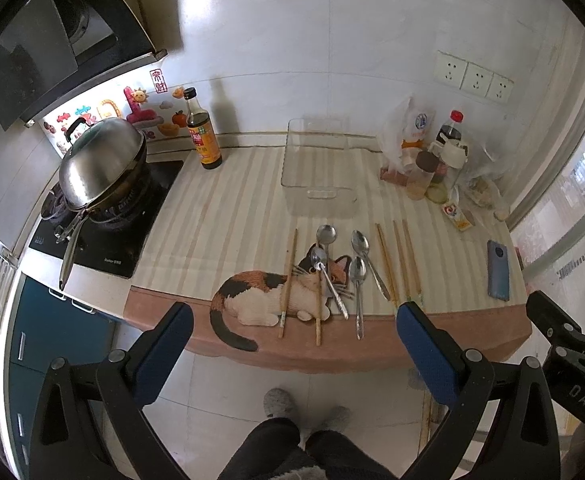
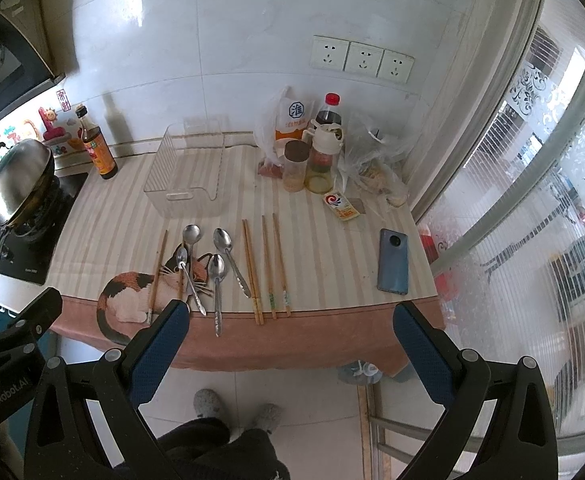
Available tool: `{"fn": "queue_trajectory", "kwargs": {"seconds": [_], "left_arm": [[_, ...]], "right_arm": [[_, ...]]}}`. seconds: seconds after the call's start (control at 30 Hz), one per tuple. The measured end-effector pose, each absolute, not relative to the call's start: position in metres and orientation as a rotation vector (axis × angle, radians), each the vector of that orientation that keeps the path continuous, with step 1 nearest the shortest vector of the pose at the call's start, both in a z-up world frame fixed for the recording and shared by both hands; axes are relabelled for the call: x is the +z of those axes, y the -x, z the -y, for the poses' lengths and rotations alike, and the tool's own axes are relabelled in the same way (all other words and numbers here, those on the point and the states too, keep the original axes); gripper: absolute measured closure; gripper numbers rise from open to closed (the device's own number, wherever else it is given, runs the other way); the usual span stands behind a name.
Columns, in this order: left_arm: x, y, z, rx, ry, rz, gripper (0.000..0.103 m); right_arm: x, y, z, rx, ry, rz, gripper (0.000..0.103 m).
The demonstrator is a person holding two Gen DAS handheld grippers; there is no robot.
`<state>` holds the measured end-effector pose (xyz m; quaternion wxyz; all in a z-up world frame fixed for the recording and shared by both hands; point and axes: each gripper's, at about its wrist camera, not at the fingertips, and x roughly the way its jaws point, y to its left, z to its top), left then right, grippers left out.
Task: Organize utensils
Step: 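Grasp a single chopstick with the left tool while the right tool grasps another chopstick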
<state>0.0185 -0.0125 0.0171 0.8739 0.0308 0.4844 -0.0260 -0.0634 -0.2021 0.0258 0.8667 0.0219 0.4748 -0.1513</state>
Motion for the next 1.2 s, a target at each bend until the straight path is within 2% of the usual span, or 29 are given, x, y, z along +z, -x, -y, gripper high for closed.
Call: {"fn": "queue_trajectory", "kwargs": {"seconds": [0.2,0.43,0.6,0.67,0.9,0.97,1.07,1.13,1.2], "left_arm": [[0.001,-0.053,0.014,0.067,-0.111,-0.908,0.000],[-0.072,-0.102,-0.007,0.165,-0.125,-1.005,0.000],[-0.146,-0.138,-0.022,0.167,-0.140,-1.181,0.000],[-0.178,-0.153,-0.026,0.146,-0.126,-1.264,0.002],[-0.273,-0.192,-0.012,0.032,-0.130,-1.497,0.041],[-0.286,-0.199,-0.008,0.016,-0.140,-1.524,0.046],[-0.298,-0.208,-0.002,-0.006,-0.170,-1.538,0.046],[-0.301,-0.212,-0.001,-0.024,-0.160,-1.535,0.051],[-0.301,-0.215,-0.001,-0.057,-0.136,-1.533,0.071]], "right_arm": [[0.011,0.057,0.230,-0.318,-0.124,-0.921,0.000],[-0.055,0.029,0.267,-0.338,-0.179,-0.960,0.002],[-0.124,-0.010,0.290,-0.339,-0.261,-1.069,0.041],[-0.147,-0.022,0.298,-0.318,-0.297,-1.105,0.047],[-0.217,-0.061,0.323,-0.351,-0.356,-1.254,0.048],[-0.235,-0.076,0.327,-0.351,-0.348,-1.303,0.049],[-0.258,-0.099,0.327,-0.330,-0.340,-1.365,0.050],[-0.274,-0.115,0.325,-0.319,-0.323,-1.399,0.050],[-0.290,-0.129,0.321,-0.305,-0.307,-1.435,0.052]]}}
